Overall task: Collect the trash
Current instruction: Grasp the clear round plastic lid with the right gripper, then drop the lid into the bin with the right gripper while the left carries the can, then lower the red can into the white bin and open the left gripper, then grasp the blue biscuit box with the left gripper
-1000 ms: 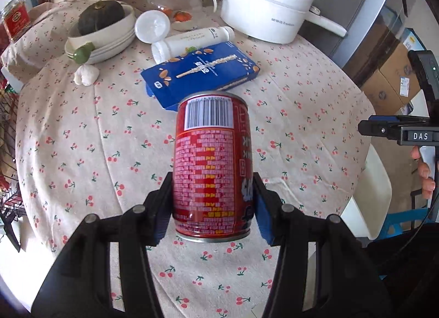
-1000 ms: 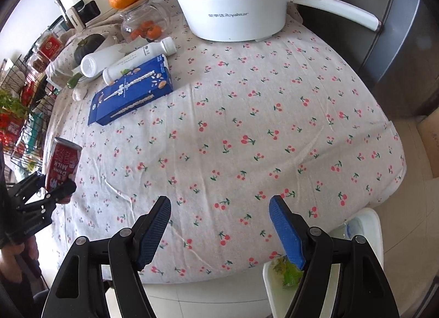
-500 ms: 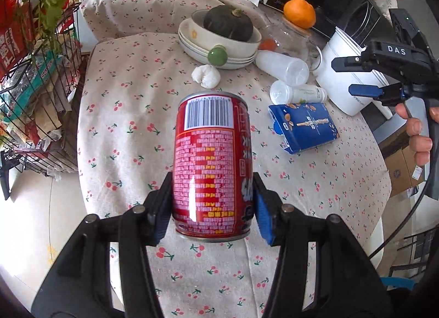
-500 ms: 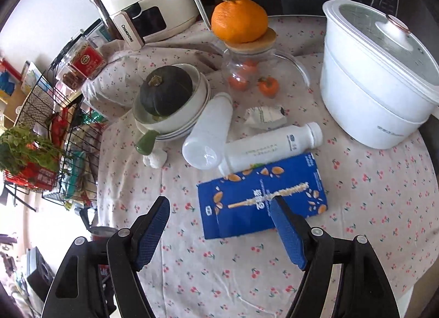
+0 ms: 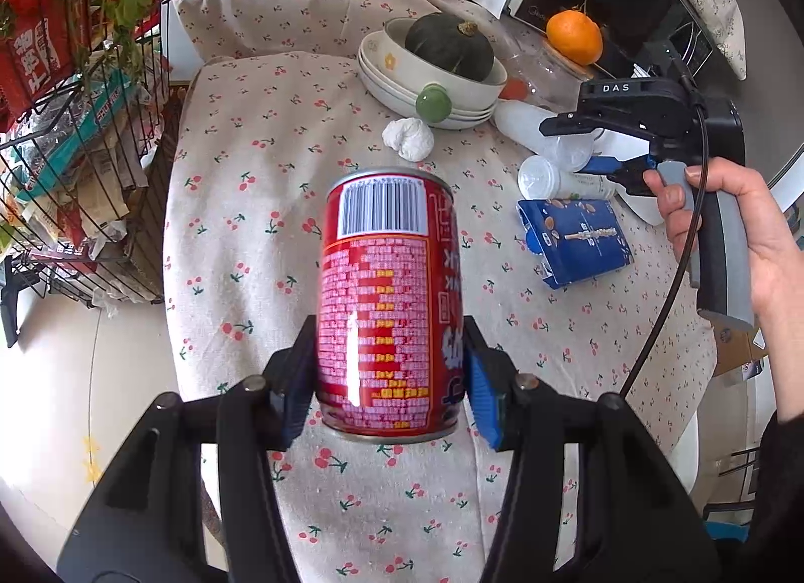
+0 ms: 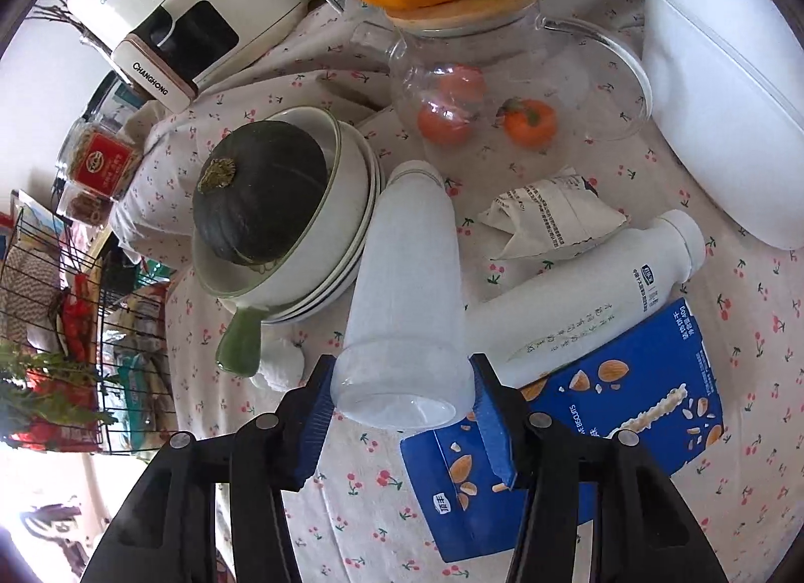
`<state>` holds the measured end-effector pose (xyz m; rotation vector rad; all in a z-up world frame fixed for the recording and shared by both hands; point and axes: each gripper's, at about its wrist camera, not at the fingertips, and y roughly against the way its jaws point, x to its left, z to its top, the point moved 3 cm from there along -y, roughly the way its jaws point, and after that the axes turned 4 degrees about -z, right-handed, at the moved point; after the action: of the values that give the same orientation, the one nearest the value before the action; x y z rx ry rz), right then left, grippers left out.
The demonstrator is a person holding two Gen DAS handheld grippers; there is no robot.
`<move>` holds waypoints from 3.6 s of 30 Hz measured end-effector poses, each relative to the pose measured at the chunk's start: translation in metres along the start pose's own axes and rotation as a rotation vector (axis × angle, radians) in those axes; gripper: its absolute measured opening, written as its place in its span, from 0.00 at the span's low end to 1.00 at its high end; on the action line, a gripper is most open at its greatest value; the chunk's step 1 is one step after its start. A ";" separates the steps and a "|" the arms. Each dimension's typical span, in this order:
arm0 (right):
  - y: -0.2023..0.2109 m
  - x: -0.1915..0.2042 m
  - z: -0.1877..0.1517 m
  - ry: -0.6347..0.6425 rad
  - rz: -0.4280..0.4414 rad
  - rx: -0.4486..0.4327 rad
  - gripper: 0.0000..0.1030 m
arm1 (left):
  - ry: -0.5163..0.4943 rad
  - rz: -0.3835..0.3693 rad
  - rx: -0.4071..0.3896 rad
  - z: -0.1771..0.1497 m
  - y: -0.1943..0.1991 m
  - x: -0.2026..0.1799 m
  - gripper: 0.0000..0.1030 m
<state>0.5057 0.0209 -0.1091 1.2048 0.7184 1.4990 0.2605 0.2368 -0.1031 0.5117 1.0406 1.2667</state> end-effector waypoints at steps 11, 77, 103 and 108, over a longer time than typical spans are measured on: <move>0.105 -0.018 -0.046 0.158 0.009 -0.115 0.51 | -0.024 -0.008 -0.057 -0.012 0.035 -0.030 0.53; 0.294 -0.475 -0.352 -0.294 -0.301 -0.180 0.63 | -0.695 -0.357 0.253 -0.282 -0.075 -0.428 0.53; 0.284 -0.430 -0.327 -0.213 -0.297 -0.191 0.76 | -0.600 -0.128 0.110 -0.213 -0.040 -0.339 0.96; 0.273 -0.402 -0.315 -0.142 -0.300 -0.182 0.77 | -0.605 -0.001 0.061 -0.183 -0.036 -0.297 0.96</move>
<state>0.0993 -0.3914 -0.0923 1.0052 0.6224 1.1909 0.1372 -0.0914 -0.1162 0.8751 0.5667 0.9857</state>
